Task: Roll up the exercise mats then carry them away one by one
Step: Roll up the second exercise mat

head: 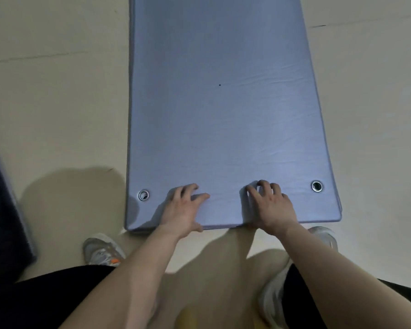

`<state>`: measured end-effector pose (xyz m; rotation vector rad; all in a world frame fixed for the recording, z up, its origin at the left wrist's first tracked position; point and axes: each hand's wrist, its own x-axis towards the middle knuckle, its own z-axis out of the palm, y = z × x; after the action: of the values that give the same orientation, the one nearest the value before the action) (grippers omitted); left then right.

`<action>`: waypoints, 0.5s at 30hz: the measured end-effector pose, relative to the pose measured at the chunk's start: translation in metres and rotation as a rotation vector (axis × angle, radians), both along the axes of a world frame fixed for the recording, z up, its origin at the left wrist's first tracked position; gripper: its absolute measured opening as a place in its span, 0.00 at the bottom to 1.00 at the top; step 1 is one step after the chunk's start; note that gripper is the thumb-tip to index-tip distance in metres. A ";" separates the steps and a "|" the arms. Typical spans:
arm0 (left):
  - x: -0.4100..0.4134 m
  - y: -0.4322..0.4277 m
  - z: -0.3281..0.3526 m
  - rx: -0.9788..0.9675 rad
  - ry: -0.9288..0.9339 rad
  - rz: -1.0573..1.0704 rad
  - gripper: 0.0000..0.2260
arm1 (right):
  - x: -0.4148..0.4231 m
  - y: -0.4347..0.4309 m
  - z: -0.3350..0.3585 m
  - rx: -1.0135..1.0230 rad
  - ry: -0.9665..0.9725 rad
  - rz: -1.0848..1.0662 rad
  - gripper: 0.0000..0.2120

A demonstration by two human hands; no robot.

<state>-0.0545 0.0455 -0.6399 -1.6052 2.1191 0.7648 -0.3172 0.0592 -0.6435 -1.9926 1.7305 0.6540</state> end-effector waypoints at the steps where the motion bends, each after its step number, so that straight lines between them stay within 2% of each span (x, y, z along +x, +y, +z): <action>1: 0.004 -0.009 0.004 -0.003 0.064 0.027 0.29 | -0.002 -0.003 0.001 0.008 -0.014 0.020 0.37; 2: 0.006 -0.020 0.009 0.005 0.092 0.037 0.25 | -0.005 -0.007 0.005 0.033 -0.041 0.035 0.38; 3: 0.006 -0.030 0.016 0.034 0.079 0.024 0.27 | -0.007 -0.013 0.012 0.084 -0.063 0.050 0.38; 6: -0.003 -0.042 0.033 0.201 -0.032 -0.109 0.43 | -0.012 -0.034 0.041 0.200 -0.103 0.130 0.29; 7: -0.004 -0.041 0.038 0.244 -0.042 -0.119 0.44 | -0.011 -0.041 0.052 0.193 -0.122 0.120 0.26; 8: -0.004 -0.038 0.040 0.275 -0.023 -0.096 0.40 | -0.009 -0.046 0.062 0.156 -0.132 0.104 0.24; 10: -0.002 -0.038 0.049 0.281 0.094 0.027 0.23 | -0.006 -0.054 0.076 -0.019 -0.128 0.127 0.18; 12: 0.002 -0.045 0.060 0.157 0.198 0.189 0.10 | -0.004 -0.062 0.078 -0.245 -0.144 0.106 0.14; 13: 0.003 -0.048 0.066 0.041 0.190 0.215 0.08 | -0.001 -0.064 0.075 -0.337 -0.171 0.065 0.12; 15: 0.000 -0.055 0.068 -0.358 0.115 0.122 0.07 | 0.008 -0.069 0.061 -0.489 -0.190 -0.006 0.06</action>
<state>-0.0544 -0.0092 -0.5722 -1.9283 2.3614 0.5463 -0.3096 -0.0100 -0.5821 -2.2710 1.9055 0.0259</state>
